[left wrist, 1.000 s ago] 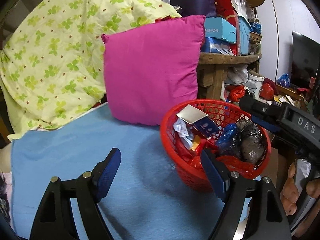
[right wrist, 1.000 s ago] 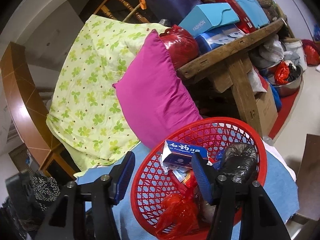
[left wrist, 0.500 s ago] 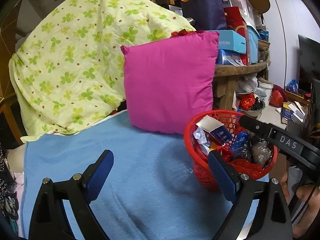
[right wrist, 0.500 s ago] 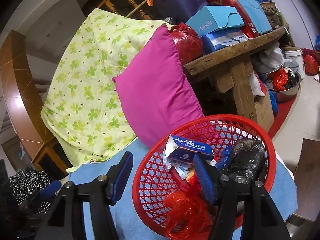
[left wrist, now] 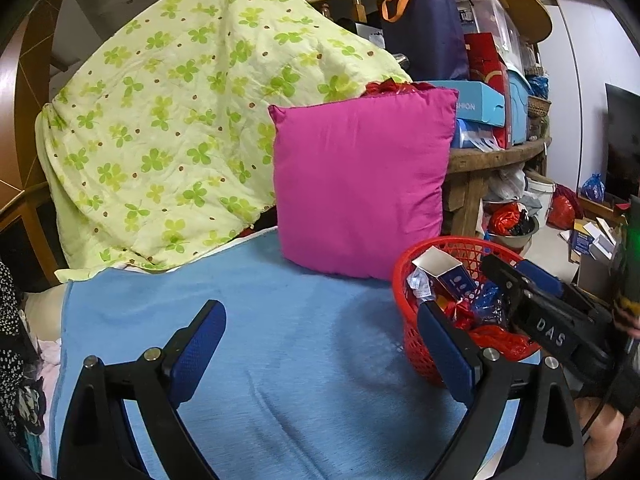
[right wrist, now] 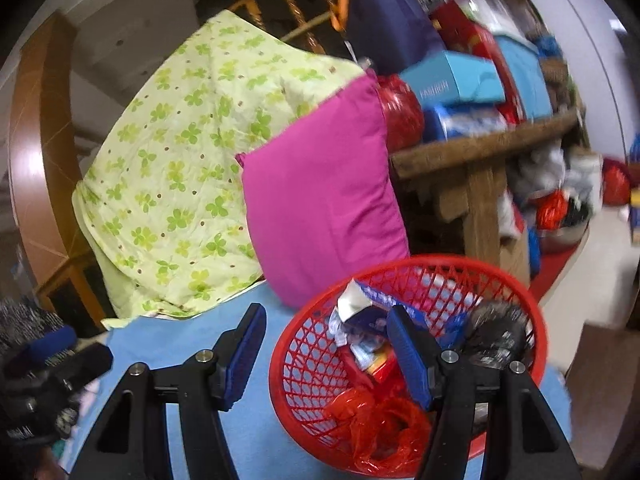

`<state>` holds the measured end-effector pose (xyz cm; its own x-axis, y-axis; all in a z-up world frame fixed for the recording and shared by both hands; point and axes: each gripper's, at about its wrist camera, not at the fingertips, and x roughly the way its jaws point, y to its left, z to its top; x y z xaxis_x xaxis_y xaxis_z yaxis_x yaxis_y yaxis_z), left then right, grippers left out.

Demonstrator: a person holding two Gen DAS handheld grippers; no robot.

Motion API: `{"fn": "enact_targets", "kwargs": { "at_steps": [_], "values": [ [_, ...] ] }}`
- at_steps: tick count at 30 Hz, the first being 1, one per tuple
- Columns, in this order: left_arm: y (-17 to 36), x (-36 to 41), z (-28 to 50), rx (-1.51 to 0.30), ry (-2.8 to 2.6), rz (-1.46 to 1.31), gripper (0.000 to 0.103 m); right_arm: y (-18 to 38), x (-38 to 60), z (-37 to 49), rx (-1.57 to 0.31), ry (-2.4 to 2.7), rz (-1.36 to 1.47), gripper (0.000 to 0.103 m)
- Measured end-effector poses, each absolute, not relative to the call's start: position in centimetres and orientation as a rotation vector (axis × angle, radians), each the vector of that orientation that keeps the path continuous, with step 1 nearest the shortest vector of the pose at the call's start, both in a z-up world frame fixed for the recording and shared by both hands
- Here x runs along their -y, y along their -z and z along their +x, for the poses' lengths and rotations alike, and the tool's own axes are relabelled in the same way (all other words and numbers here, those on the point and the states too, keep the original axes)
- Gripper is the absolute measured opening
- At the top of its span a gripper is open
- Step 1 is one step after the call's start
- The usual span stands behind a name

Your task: Collect trash

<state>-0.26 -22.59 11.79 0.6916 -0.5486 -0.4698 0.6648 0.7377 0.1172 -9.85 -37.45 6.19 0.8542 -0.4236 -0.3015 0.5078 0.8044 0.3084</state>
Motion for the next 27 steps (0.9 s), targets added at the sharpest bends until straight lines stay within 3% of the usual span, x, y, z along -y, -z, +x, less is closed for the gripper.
{"fn": "enact_targets", "kwargs": {
  "at_steps": [27],
  "values": [
    [-15.4,17.1,-9.1,-0.409,0.634,0.27,0.097,-13.4,30.9,-22.6,-0.272,0.515,0.198,0.076]
  ]
}}
